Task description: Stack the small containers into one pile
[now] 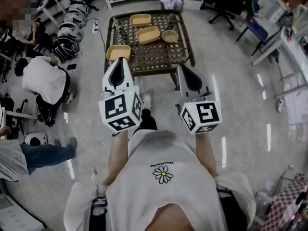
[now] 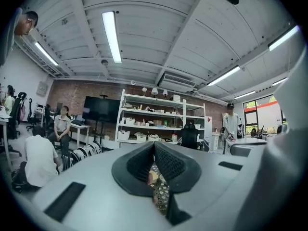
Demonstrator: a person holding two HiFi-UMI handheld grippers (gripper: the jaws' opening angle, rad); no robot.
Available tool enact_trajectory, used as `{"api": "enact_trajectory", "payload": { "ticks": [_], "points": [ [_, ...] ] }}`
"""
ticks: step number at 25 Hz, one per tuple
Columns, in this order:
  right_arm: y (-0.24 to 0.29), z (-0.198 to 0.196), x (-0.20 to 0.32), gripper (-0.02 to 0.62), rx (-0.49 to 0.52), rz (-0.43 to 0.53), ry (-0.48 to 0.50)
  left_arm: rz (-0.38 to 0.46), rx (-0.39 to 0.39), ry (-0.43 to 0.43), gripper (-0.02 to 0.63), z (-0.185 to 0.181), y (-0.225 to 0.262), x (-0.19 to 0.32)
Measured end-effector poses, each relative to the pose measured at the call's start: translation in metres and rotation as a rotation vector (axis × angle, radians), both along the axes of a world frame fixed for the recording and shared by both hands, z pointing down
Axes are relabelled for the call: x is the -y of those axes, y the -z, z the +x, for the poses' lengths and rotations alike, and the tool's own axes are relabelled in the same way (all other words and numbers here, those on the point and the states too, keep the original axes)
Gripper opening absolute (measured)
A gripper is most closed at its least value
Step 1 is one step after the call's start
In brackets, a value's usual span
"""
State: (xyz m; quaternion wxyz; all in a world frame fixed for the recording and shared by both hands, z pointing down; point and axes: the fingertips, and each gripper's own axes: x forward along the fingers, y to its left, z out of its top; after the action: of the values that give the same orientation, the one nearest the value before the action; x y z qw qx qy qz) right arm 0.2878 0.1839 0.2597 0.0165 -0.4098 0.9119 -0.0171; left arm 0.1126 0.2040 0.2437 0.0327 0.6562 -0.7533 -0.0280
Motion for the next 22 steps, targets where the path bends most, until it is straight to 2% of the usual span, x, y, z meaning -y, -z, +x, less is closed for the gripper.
{"api": "enact_trajectory", "payload": {
  "ticks": [5,10,22],
  "points": [
    [-0.003,0.002,0.037,0.032,0.001,-0.001,-0.041,-0.003,0.0,-0.023,0.026,-0.006,-0.002,0.041],
    [-0.004,-0.018,0.083,0.032,0.003,-0.008,-0.05,-0.012,-0.006,-0.045,0.026,-0.027,-0.007,0.091],
    [0.002,-0.106,0.242,0.033,-0.072,-0.03,-0.1,-0.043,-0.042,-0.099,0.027,-0.123,-0.008,0.251]
  ]
}}
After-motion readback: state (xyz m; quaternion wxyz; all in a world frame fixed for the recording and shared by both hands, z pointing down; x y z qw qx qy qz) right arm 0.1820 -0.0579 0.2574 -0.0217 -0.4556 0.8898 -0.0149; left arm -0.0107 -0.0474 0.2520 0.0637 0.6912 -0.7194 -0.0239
